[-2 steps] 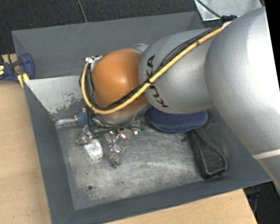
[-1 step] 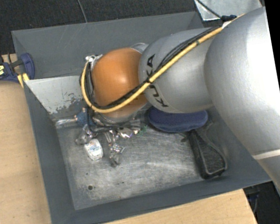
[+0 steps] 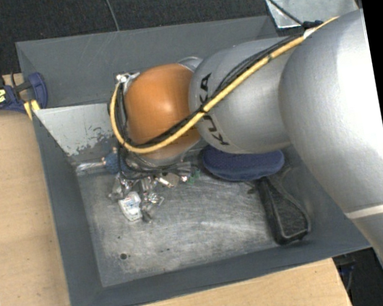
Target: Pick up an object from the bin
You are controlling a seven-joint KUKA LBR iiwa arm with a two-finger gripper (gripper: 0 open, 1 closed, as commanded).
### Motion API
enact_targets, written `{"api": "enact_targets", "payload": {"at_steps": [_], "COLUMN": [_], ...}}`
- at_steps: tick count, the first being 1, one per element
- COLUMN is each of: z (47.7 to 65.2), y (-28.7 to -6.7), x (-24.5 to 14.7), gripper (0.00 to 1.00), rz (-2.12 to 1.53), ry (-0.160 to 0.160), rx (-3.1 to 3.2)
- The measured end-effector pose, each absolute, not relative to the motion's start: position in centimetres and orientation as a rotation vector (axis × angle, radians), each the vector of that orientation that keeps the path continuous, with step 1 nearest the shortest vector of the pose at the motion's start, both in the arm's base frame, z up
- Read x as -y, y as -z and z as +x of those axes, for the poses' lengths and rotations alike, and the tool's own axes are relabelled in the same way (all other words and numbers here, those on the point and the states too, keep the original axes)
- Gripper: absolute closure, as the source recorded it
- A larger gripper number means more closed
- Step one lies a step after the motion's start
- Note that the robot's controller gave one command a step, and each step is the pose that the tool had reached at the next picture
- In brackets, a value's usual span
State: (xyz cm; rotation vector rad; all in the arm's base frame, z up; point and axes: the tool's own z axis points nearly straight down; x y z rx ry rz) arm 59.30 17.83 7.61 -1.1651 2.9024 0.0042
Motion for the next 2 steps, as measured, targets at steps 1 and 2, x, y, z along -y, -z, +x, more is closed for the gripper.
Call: {"api": "enact_targets", "payload": {"at_steps": [1, 2], "z": [59.5, 59.7], "y": [-11.6, -14.1], "x": [-17.9, -17.9], "gripper": [1.00, 1.00], "rz": [-1.162, -1.157], "ry": [0.000, 0.000], "rx": [-2.910, -2.913]}}
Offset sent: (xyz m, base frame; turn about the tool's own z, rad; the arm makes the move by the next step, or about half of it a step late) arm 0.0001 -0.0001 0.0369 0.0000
